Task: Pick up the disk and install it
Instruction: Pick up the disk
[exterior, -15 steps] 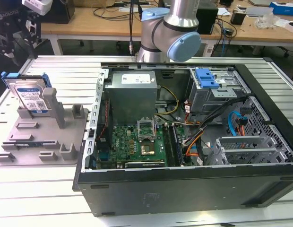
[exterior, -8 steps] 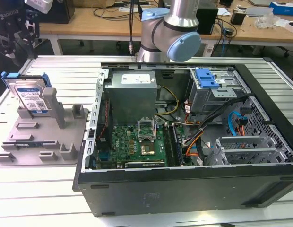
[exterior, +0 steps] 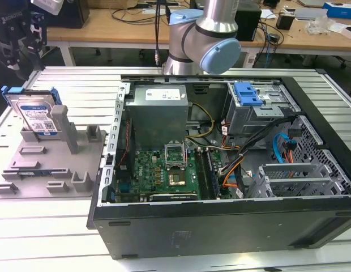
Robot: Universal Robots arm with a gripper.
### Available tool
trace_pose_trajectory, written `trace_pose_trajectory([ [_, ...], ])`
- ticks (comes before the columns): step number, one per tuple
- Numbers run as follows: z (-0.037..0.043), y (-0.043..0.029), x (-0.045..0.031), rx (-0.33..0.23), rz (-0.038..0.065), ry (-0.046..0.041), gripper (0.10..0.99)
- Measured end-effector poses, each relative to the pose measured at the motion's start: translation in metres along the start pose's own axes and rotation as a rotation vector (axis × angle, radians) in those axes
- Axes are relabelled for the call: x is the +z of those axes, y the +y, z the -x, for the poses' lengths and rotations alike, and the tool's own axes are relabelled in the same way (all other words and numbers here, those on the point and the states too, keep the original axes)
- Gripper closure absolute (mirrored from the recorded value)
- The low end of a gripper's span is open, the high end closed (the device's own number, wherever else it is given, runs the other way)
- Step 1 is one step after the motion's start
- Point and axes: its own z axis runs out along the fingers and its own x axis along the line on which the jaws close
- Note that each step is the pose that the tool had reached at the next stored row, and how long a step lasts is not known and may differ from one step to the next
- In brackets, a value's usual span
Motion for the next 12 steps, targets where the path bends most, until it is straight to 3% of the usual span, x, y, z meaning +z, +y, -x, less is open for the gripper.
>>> trace_pose_trajectory([
  [4, 0.0005, 0.0004, 0.0011, -0.089, -0.002, 0.0029, 0.604],
  [10, -0.0012, 0.0128, 0.0095, -0.095, -0.011, -0.0005, 0.604],
  [12, 0.0, 0.0139, 0.0102, -0.112, -0.011, 0.0003, 0.604],
])
